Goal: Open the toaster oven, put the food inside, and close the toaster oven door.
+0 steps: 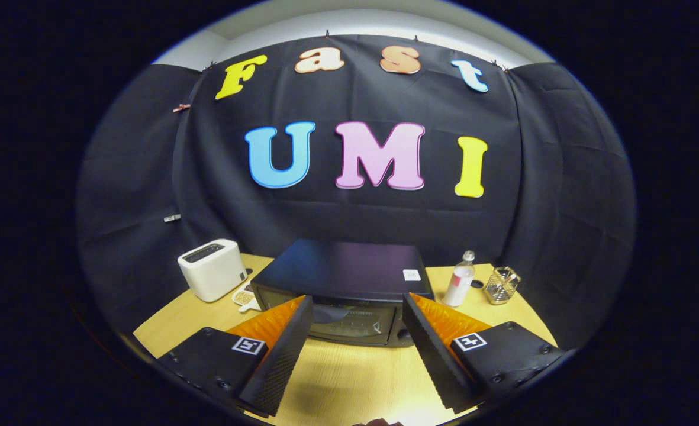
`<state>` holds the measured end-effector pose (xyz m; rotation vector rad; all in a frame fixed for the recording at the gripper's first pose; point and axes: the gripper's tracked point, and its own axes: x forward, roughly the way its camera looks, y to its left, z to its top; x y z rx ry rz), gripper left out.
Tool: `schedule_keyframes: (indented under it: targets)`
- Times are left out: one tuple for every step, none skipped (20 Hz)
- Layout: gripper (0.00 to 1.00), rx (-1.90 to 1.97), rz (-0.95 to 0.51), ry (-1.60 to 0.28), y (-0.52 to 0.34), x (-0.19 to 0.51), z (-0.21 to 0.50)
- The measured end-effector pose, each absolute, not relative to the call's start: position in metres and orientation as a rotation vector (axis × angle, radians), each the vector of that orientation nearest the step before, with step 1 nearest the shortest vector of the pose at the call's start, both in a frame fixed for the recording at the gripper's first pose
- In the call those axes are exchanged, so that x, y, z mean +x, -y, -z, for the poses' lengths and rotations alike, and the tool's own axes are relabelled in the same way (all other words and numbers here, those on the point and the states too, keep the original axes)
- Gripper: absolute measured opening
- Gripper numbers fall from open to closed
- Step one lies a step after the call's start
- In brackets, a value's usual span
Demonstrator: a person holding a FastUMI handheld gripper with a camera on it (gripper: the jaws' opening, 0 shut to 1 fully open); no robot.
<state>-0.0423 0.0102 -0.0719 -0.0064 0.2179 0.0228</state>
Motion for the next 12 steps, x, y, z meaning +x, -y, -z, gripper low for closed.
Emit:
schedule_keyframes:
  targets:
    - [0.99,0.009,-0.013,-0.196,-0.006,-0.046,0.06]
    - [0.99,0.024,-0.004,-0.178,-0.002,-0.051,0.05]
    - [0.99,0.03,0.006,-0.158,0.002,-0.055,0.04]
    - [0.99,0.033,0.016,-0.14,0.005,-0.062,0.031]
    - [0.99,0.029,0.015,-0.11,0.006,-0.066,0.02]
    - [0.99,0.019,0.016,-0.084,0.006,-0.07,0.01]
    - [0.99,0.013,0.017,-0.068,0.007,-0.073,0.004]
    - [0.99,0.013,0.014,-0.06,0.006,-0.074,-0.001]
    - [0.99,0.021,0.013,-0.054,0.005,-0.073,-0.005]
    - [0.99,0.034,0.016,-0.047,0.005,-0.072,-0.01]
    - [0.99,0.047,0.017,-0.036,0.004,-0.069,-0.014]
    - [0.99,0.056,0.019,-0.026,0.004,-0.066,-0.018]
